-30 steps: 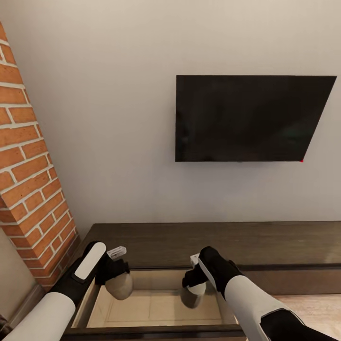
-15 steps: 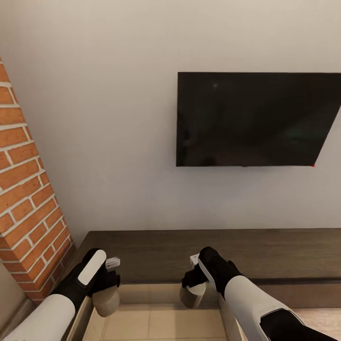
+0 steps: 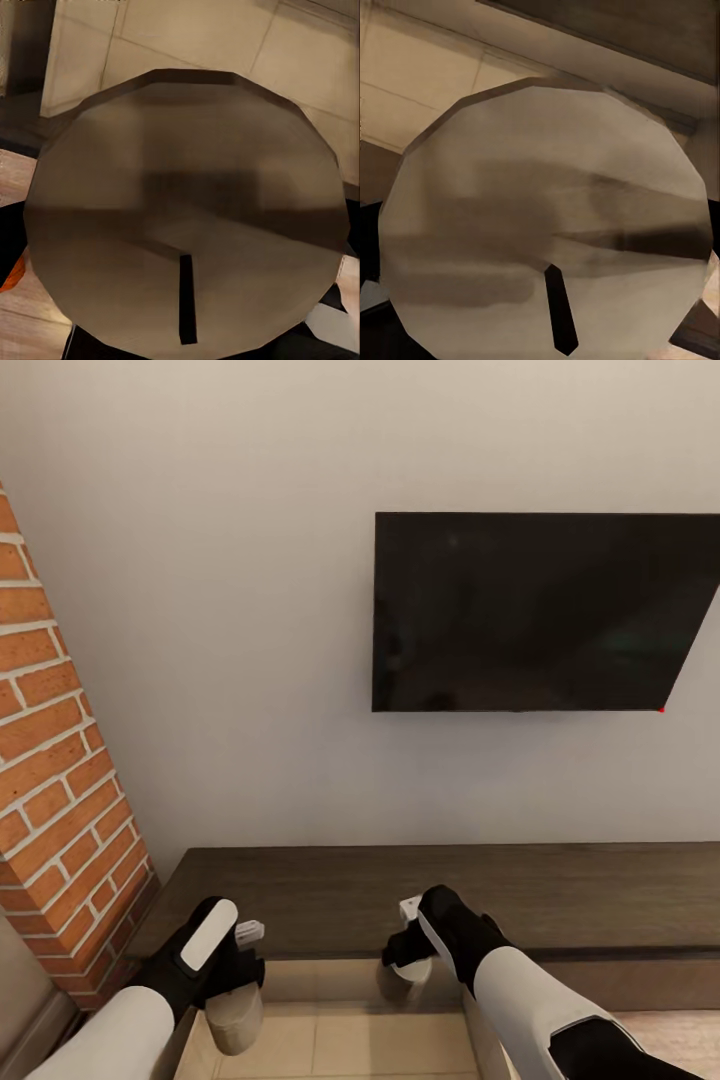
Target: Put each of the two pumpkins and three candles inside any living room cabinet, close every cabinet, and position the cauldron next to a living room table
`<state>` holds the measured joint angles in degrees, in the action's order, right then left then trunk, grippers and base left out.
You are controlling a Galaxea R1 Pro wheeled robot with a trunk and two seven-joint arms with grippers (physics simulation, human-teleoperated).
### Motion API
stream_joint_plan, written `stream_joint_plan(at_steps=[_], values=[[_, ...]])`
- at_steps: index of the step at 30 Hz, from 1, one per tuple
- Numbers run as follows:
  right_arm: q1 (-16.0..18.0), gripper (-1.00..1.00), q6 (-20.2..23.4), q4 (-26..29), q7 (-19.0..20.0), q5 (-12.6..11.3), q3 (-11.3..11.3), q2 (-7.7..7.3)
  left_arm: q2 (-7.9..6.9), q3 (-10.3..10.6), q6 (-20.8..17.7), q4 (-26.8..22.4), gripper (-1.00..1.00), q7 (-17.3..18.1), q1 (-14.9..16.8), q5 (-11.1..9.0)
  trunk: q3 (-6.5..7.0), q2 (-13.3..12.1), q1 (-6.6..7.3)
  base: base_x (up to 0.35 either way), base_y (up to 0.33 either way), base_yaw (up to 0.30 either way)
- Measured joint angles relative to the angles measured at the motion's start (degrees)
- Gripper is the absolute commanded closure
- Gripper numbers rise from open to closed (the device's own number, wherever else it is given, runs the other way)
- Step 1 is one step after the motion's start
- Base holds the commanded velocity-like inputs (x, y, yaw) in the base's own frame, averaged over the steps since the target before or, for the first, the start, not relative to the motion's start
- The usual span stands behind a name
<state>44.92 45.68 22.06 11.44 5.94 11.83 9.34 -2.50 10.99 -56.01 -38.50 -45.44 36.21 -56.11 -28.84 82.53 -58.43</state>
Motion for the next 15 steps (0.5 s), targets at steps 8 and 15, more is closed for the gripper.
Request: stream_joint_plan(at_steps=[8, 15], values=[[-0.1, 1.0, -1.6, 0.0, 0.1, 0.0, 0.0, -0.11, -0.33, -0.1, 0.1, 1.6, 1.0, 0.2, -0.1, -0.4, -0.36, 0.8, -0.43, 0.0, 0.0, 0.0], [-0.1, 1.0, -1.5, 0.0, 0.3, 0.0, 0.0, -0.17, 0.07, -0.1, 0.0, 2.0, 1.0, -0.4, -0.1, -0.2, -1.61, 3.6, -1.97, 0.0, 0.0, 0.0]])
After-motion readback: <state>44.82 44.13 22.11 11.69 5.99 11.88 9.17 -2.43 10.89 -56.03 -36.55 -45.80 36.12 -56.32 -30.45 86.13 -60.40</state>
